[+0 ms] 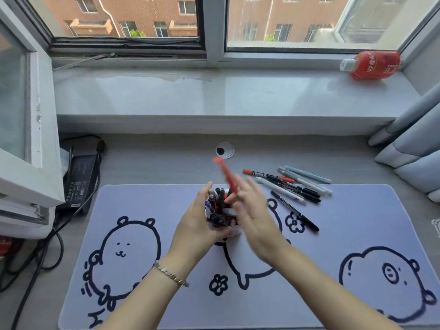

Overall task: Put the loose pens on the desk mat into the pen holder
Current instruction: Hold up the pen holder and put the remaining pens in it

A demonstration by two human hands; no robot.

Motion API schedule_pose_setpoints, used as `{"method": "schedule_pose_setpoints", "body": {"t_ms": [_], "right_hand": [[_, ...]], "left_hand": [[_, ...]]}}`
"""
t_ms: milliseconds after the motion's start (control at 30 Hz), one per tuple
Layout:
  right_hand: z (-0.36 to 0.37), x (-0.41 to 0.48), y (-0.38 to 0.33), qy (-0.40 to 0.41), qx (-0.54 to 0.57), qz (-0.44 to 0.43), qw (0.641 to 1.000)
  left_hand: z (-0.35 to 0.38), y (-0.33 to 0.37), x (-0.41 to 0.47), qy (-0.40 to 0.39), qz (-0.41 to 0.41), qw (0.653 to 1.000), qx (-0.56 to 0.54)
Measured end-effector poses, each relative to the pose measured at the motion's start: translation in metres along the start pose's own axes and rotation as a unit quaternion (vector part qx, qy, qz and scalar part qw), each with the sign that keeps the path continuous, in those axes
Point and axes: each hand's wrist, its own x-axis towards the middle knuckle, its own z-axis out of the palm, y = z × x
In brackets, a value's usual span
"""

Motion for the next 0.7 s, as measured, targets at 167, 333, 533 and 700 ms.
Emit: {"method": "schedule_pose_setpoints", "body": {"t_ms": [167,333,533,700], "right_hand": [[-0.053,-0.005,-0.004,0.154,0.123,0.058,0.979],[-0.064,-0.008,-0.001,0.149,0.245,0.044,0.957],[-0.044,0.003,-0.011,0.159,0.357,0.039,0.920],[-0.028,0.021,-0.012,0.212,0.371,0.035,0.903]], "left_hand": [[0.000,-0.002,0.000,-0.003,-0.007,1.000,0.012],[0.000,-0.002,0.000,-0.007,-0.011,1.000,0.014],[0.000,0.000,0.000,-0.006,-0.007,1.000,0.010],[0.000,0.002,-0.001,-0.005,-0.007,1.000,0.009]]}}
